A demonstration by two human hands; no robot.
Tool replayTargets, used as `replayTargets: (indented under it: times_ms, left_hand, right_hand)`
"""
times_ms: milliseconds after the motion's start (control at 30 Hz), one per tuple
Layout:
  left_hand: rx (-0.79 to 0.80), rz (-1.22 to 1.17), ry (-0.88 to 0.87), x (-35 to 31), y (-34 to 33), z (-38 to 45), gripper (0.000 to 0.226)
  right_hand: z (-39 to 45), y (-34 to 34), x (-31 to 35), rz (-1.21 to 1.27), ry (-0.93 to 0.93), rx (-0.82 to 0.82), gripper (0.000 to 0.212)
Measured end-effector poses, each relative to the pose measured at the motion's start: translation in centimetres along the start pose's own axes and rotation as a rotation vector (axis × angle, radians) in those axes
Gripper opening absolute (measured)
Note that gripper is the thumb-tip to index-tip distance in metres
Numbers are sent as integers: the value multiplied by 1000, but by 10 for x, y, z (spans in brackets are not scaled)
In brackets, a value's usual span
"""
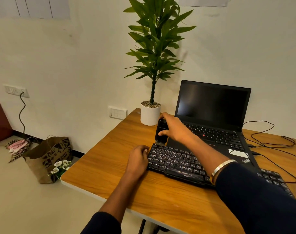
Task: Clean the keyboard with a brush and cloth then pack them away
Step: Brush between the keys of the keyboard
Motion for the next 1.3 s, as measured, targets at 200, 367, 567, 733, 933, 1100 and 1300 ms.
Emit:
replayTargets:
  times_ms: [200, 367, 567, 733, 933, 1100, 1300]
  left_hand:
    - [328, -125, 47, 0, -5, 8, 33]
    - [728, -156, 84, 2, -3, 6, 75]
    - [919, -27, 101, 7, -13, 8, 131]
    - [886, 10, 34, 6, -14, 9, 123]
    - [789, 110, -55, 0, -9, 3, 116]
    - [715, 136, -61, 2, -8, -4, 122]
    - [683, 148, -55, 0, -6, -8, 136]
  right_hand:
    - [0, 4, -4, 31, -23, -2, 59]
    - [0, 3, -4, 40, -12, 5, 58]
    - [3, -2, -3, 62, -15, 4, 60]
    - [2, -5, -4, 69, -24, 9, 59]
    - [2, 1, -6, -79, -41, 128, 60]
    - [0, 11, 5, -65, -36, 86, 58]
    - [-7, 2, 2, 81, -45, 10, 47]
Point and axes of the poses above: each hand's wrist, its own z-axis towards the middle knuckle, its own y-axis out of the back of the hand, x = y × z, the point moved 8 cm from there along z, towards the middle knuckle, and after that the axes turned 3 degrees about -x, right-handed, at the moved point
